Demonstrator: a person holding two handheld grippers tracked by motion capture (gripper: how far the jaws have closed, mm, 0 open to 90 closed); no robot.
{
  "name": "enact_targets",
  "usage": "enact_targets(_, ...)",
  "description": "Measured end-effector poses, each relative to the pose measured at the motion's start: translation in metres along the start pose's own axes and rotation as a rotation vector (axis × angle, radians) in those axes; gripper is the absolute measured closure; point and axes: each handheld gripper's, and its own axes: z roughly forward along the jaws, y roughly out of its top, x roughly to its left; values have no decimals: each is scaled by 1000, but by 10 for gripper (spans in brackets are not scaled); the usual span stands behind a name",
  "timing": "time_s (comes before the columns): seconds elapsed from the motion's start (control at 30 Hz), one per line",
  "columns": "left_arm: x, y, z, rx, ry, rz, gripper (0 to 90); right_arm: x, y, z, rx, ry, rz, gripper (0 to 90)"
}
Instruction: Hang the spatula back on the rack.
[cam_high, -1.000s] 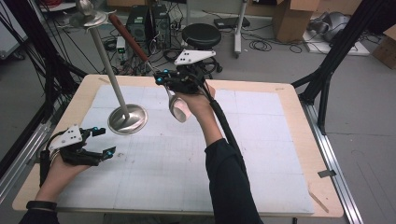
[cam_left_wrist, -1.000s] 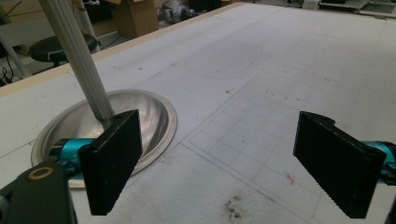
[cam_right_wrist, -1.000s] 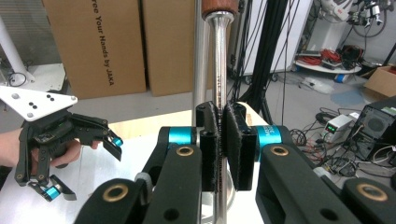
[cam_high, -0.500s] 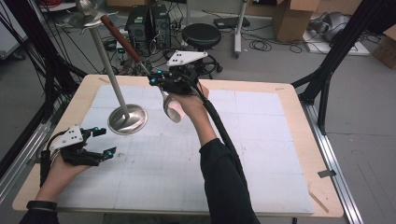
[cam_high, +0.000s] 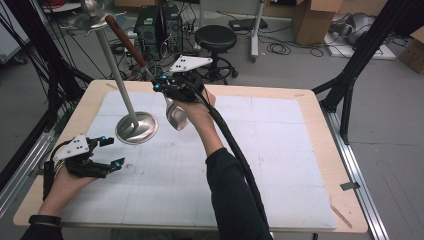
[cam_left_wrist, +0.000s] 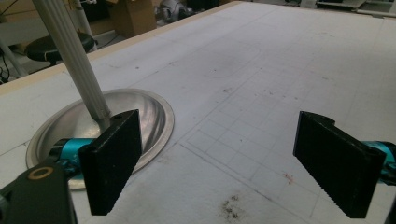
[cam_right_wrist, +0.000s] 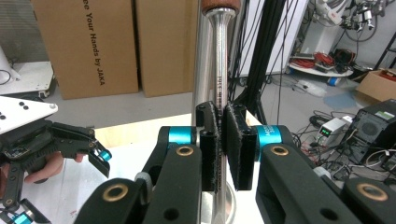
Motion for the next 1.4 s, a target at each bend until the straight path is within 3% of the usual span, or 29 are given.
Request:
enact_targets(0.73, 0, -1, 2, 4, -5, -2, 161, -2, -6, 19, 30, -11, -15, 846)
enact_targets(1.4, 0, -1, 2, 3, -7, -2, 163, 3, 2, 33, 96, -24, -32, 844)
